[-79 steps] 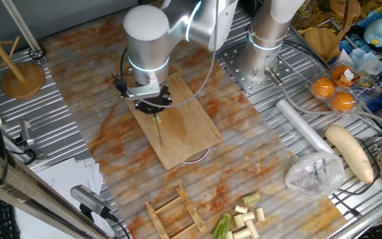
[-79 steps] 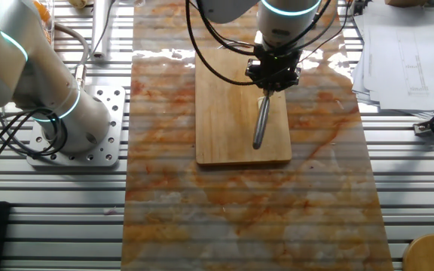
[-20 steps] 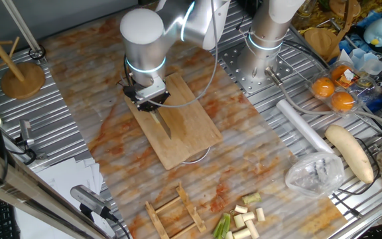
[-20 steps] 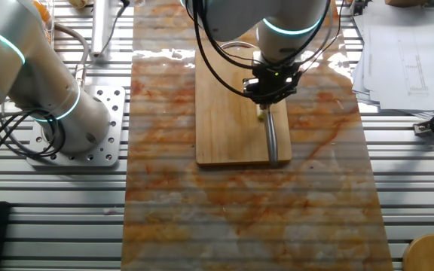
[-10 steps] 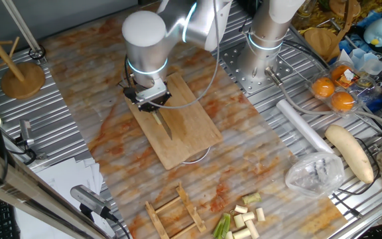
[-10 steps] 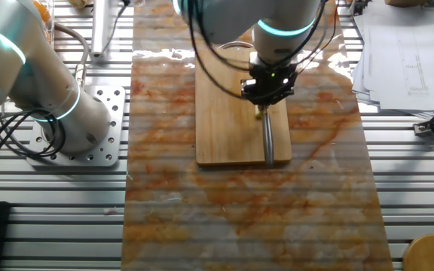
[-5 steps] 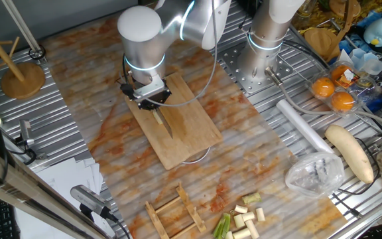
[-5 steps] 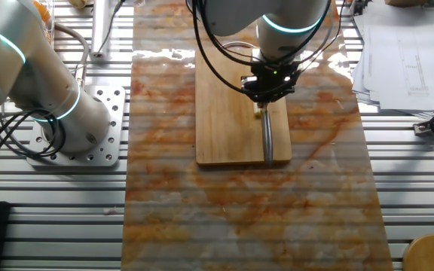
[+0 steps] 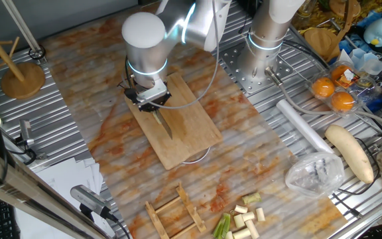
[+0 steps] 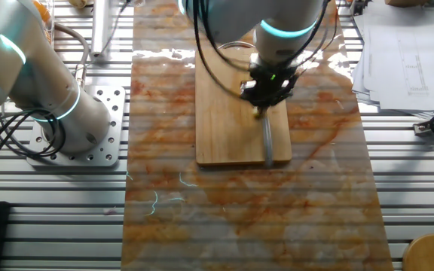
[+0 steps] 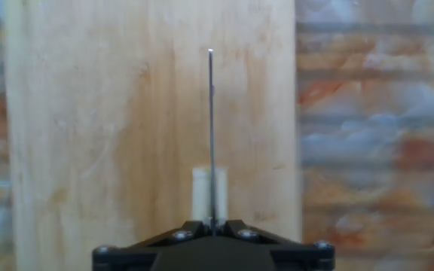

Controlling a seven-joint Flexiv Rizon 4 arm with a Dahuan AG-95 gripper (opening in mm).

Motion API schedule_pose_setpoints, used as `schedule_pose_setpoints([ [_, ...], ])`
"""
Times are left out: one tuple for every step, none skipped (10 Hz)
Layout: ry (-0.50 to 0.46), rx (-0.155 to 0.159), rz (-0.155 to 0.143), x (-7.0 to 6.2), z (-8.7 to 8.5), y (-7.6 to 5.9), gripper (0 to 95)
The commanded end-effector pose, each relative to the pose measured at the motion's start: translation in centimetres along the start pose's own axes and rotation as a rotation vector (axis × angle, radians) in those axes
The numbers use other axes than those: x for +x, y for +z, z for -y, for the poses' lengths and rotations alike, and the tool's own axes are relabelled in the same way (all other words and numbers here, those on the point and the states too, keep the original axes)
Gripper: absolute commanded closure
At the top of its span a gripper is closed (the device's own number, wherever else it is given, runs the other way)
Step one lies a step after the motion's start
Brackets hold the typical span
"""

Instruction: Chop the scallions

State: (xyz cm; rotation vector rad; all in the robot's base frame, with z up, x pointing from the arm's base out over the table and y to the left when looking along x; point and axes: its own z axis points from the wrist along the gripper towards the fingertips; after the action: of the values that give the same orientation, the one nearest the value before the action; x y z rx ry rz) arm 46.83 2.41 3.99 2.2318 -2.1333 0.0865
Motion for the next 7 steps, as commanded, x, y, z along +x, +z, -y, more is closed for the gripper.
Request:
schedule_pose_setpoints([
  [0.008, -0.031, -0.008, -0.1, -0.4, 1.4, 95.0],
  [0.011, -0.047, -0.002, -0.1, -0.4, 0.8, 95.0],
  [0.016, -0.054, -0.003, 0.0, -0.4, 0.3, 95.0],
  [0.05, -0.099, -0.001, 0.0, -0.6, -1.5, 95.0],
  [0.078, -0.132, 0.004, -0.1, -0.6, -2.6, 95.0],
  [0.138, -0.202, 0.016, -0.6, -0.6, -4.3, 95.0],
  [0.172, -0.244, 0.019, -0.9, -0.4, -5.0, 95.0],
])
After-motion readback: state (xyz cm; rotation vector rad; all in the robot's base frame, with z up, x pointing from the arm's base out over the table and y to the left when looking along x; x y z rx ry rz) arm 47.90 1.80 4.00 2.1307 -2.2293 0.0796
